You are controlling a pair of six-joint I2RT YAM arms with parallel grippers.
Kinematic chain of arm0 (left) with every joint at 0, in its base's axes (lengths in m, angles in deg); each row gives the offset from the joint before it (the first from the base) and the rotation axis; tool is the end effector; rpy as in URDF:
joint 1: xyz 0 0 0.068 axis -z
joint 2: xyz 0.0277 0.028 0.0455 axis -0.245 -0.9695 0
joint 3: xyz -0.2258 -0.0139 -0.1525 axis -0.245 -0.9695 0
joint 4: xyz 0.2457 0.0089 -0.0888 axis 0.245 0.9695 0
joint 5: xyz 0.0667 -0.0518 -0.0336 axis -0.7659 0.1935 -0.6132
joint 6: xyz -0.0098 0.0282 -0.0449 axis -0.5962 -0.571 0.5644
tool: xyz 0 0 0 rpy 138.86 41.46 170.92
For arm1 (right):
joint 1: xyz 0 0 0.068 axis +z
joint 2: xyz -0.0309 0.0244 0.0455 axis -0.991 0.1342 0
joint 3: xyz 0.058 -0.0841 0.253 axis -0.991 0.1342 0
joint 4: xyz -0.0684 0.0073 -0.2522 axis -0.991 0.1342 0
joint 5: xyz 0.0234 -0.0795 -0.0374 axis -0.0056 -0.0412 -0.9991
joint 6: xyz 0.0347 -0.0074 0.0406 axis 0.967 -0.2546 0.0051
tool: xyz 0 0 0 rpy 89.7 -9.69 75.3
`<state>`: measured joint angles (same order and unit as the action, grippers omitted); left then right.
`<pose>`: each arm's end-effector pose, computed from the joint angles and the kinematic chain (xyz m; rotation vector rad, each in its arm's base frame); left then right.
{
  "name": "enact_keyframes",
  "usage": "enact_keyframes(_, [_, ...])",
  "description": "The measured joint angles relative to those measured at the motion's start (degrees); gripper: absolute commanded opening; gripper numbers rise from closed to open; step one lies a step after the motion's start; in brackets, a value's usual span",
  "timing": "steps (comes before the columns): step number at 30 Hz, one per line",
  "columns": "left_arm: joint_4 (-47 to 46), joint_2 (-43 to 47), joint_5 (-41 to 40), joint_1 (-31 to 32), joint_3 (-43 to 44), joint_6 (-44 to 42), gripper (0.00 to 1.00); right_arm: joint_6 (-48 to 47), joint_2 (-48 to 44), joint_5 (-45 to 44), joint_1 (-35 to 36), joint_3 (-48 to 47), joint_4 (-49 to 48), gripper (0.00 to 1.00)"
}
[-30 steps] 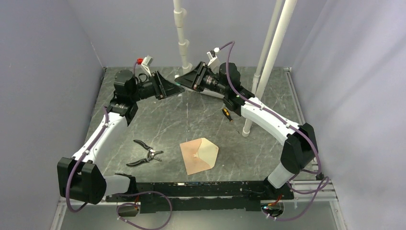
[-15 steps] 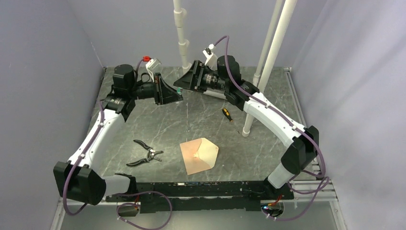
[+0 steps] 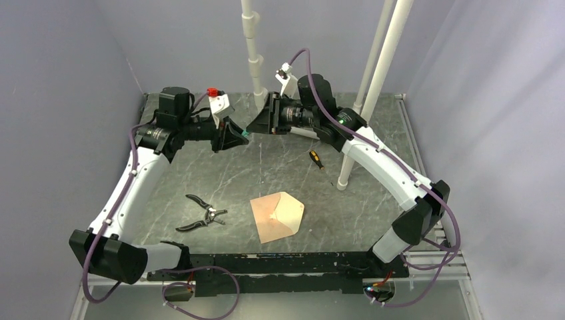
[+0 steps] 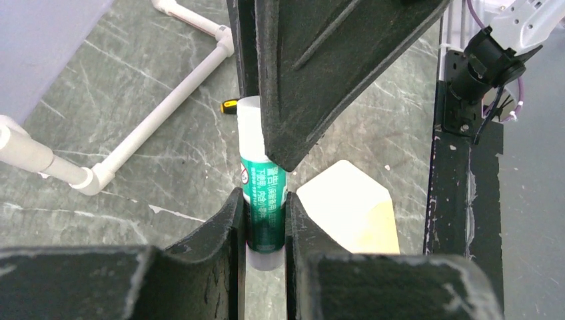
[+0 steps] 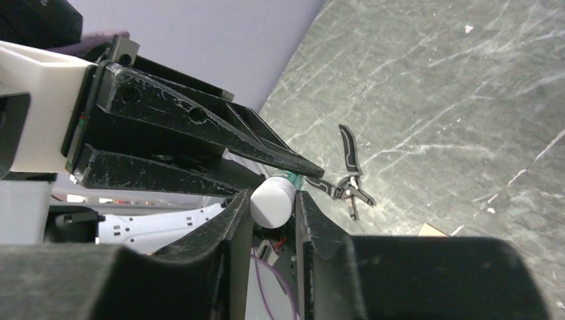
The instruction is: Place the letter into the envelope and seal it
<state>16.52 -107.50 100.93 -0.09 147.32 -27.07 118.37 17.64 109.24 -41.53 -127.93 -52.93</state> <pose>0.2445 -0.0919 0.4026 1.1308 1.5843 -0.9225 0.2639 0.2484 0.4284 -0.3545 2.0972 1.3429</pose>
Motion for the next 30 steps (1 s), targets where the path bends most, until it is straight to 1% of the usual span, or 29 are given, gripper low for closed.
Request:
enact_keyframes(5, [3.9,-0.2,-0.2,0.2,1.1,-3.7,0.02,-1.4,0.1,0.7,0.1,-0.5,2.3,0.0])
enact_keyframes(11, [6.1,-0.2,0.7,0.2,1.3,-5.9,0.03,-2.4,0.1,1.9,0.3,-0.7,3.0,0.0])
enact_keyframes(14, [6.2,-0.1,1.8,0.1,1.1,-5.6,0.03,-3.0,0.0,3.0,0.3,-0.7,2.8,0.0])
enact_keyframes(16, [4.9,0.5,3.3,-0.2,-0.6,-4.6,0.02,-4.4,0.0,3.0,0.8,-1.0,3.5,0.0])
enact_keyframes(22, [3.1,4.3,7.6,-0.1,-6.5,-4.1,0.02,-11.5,0.0,3.9,2.6,-4.4,12.7,0.0])
enact_keyframes(25, [0.7,6.5,9.7,0.4,-8.9,-3.9,0.03,-15.5,0.7,4.0,3.7,-9.1,19.2,0.0])
enact_keyframes(30, [-1.9,10.0,10.2,0.5,-12.6,-3.5,0.03,-20.8,1.7,4.6,4.7,-13.6,24.7,0.0])
